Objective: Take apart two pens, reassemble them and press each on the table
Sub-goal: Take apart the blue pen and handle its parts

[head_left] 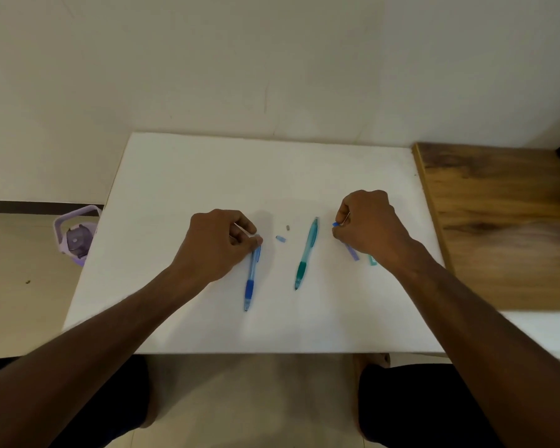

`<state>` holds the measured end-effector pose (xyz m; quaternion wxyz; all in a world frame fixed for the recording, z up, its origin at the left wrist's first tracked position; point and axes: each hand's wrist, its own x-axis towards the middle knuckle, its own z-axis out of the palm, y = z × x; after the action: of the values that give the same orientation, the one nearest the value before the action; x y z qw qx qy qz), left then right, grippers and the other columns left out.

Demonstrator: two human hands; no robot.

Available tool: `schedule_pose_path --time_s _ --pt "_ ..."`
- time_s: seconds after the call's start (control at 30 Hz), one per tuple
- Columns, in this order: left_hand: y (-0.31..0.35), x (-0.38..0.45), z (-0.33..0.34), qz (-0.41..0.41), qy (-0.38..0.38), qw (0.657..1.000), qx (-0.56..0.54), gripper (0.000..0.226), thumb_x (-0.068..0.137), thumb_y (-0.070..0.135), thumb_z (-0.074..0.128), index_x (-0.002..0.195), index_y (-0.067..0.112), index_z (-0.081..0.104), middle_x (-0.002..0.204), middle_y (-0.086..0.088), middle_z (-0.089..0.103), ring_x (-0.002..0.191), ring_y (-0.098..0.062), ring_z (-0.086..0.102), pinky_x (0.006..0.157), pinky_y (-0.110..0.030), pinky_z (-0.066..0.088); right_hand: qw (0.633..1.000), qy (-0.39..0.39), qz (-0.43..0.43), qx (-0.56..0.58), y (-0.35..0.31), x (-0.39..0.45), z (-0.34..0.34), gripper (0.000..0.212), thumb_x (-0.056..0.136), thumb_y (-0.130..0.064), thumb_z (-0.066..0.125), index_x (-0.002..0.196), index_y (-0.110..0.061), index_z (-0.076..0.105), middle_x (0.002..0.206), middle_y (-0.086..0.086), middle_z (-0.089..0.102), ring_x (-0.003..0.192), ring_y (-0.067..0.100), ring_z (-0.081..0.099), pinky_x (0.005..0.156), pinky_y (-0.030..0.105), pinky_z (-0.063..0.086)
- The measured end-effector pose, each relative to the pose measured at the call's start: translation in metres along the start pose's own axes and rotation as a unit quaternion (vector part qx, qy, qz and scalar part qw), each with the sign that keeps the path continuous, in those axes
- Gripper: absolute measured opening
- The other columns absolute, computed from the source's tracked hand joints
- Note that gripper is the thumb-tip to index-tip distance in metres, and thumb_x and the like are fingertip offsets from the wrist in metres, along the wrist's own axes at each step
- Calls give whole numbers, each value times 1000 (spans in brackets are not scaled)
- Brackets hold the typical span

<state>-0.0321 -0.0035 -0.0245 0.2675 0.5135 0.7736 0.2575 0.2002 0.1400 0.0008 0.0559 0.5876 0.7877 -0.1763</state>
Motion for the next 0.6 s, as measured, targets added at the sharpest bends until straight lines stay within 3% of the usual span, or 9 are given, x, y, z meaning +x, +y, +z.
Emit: schedule_pose_path --time_s 0.07,0.13,0.2,0.27,0.33,0.43,0.6 --pt "1 0 -1 -4 3 1000 0 26 88 45 83 98 21 78 78 15 72 68 1 68 61 -3 42 998 19 -20 57 -2 -1 -7 21 85 -32 85 91 -15 73 86 0 73 74 12 65 67 23 47" --pt "5 2 -4 4 23 1000 -7 24 90 47 79 98 25 76 84 16 72 71 1 68 60 -1 43 979 19 -33 200 -7 -5 -16 13 84 -24 85 89 -16 76 76 -3 77 68 12 74 67 21 59" --pt "14 2 -8 36 45 998 -17 18 94 49 74 99 31 76 89 22 72 76 5 68 65 2 43 927 -36 -37 371 -17 -10 -23 6 86 -13 83 91 -13 79 77 1 81 73 17 80 70 25 65" --pt "25 2 -11 89 40 995 -28 22 98 52 66 106 35 78 92 27 72 87 12 66 71 3 42 882 -100 -44 459 -27 -16 -24 9 87 -10 84 95 -9 80 85 5 83 82 23 81 75 28 66" --pt "33 -1 -11 124 13 991 -44 37 94 62 61 110 35 80 93 25 74 92 14 66 72 3 42 875 -133 -56 462 -36 -18 -21 12 88 -15 84 98 -9 82 91 5 83 88 24 81 81 30 66" --pt "35 -2 -8 112 1 993 -45 51 79 74 61 106 36 81 86 27 71 84 12 68 70 2 44 882 -143 -55 445 -43 -20 -16 14 90 -20 81 100 -11 84 98 3 83 93 25 78 88 34 65" --pt "25 3 -7 70 5 996 -48 32 82 62 77 99 36 82 79 27 71 75 3 71 63 0 47 888 -155 -62 428 -48 -21 -11 17 93 -25 78 103 -11 83 100 3 82 90 20 74 88 33 65"
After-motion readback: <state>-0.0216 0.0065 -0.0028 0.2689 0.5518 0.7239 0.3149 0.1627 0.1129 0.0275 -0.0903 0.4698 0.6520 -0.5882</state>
